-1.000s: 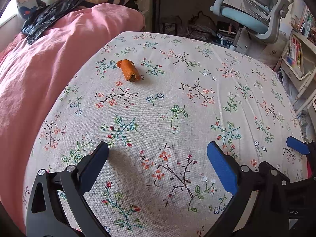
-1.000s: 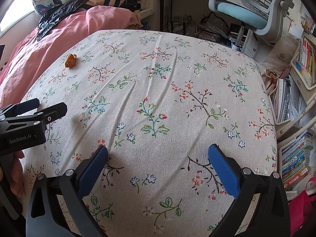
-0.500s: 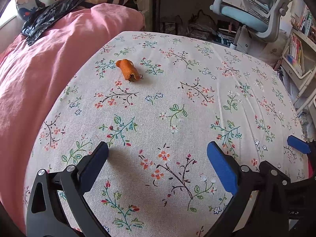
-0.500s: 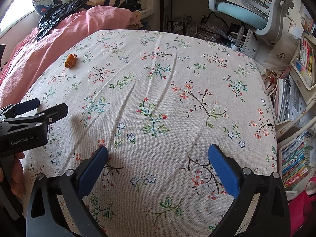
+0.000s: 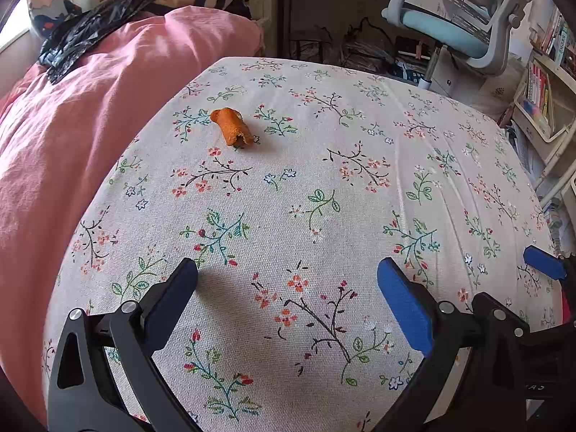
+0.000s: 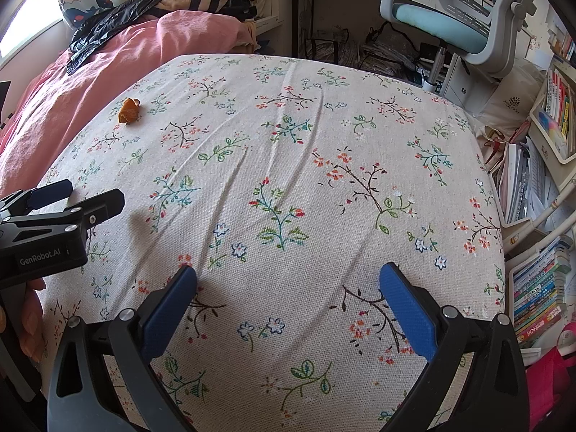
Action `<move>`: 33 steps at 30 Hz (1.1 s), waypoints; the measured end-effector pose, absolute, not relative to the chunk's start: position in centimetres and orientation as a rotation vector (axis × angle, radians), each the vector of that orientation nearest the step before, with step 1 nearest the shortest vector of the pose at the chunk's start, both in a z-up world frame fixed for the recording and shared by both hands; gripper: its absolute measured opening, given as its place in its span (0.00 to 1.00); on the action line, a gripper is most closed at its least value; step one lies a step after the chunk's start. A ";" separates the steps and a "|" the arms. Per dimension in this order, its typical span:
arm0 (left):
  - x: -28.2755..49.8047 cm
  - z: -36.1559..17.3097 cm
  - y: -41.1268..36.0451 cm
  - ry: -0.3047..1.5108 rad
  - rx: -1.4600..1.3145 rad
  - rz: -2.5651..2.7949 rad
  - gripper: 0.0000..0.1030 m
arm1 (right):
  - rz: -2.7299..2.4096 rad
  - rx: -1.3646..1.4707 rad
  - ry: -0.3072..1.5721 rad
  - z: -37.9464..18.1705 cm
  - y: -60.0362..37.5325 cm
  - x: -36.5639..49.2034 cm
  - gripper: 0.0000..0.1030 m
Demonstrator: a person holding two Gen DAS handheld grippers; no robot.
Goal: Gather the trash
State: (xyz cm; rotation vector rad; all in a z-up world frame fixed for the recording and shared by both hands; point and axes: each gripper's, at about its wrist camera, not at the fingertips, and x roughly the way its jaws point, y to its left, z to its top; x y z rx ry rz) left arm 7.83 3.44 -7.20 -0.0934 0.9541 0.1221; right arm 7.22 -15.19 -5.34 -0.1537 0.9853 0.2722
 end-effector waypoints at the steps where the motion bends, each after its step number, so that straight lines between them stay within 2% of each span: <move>1: 7.8 -7.2 3.4 0.954 -0.094 0.122 0.93 | 0.272 -0.154 0.985 -5.3 -15.2 7.2 0.94; 33: 8.0 -7.2 3.3 0.956 -0.091 0.103 0.93 | 0.272 -0.154 0.985 -5.4 -15.2 7.2 0.94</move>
